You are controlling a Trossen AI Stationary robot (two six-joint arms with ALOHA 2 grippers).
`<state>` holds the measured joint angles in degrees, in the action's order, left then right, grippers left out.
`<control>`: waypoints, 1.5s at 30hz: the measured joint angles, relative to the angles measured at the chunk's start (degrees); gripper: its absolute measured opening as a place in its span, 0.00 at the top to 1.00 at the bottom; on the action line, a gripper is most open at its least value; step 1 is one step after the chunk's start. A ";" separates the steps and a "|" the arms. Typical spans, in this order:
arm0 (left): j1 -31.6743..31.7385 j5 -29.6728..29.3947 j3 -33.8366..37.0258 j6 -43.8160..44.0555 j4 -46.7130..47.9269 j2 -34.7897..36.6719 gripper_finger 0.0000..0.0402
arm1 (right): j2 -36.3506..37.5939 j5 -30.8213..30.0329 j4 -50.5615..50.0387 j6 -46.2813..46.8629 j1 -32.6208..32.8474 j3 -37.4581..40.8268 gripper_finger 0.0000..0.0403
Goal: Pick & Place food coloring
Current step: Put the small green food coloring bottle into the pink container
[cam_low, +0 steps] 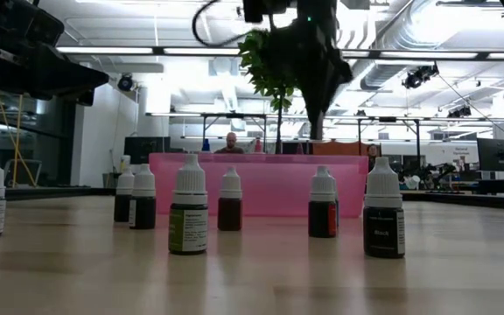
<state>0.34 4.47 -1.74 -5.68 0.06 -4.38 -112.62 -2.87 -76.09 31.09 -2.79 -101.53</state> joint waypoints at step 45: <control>0.01 0.00 0.00 0.00 0.00 0.00 1.00 | -2.89 1.93 13.57 16.66 -6.99 13.30 0.85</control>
<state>0.34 4.47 -1.74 -5.68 0.06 -4.38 -115.50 -0.94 -62.52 47.75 -9.78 -88.23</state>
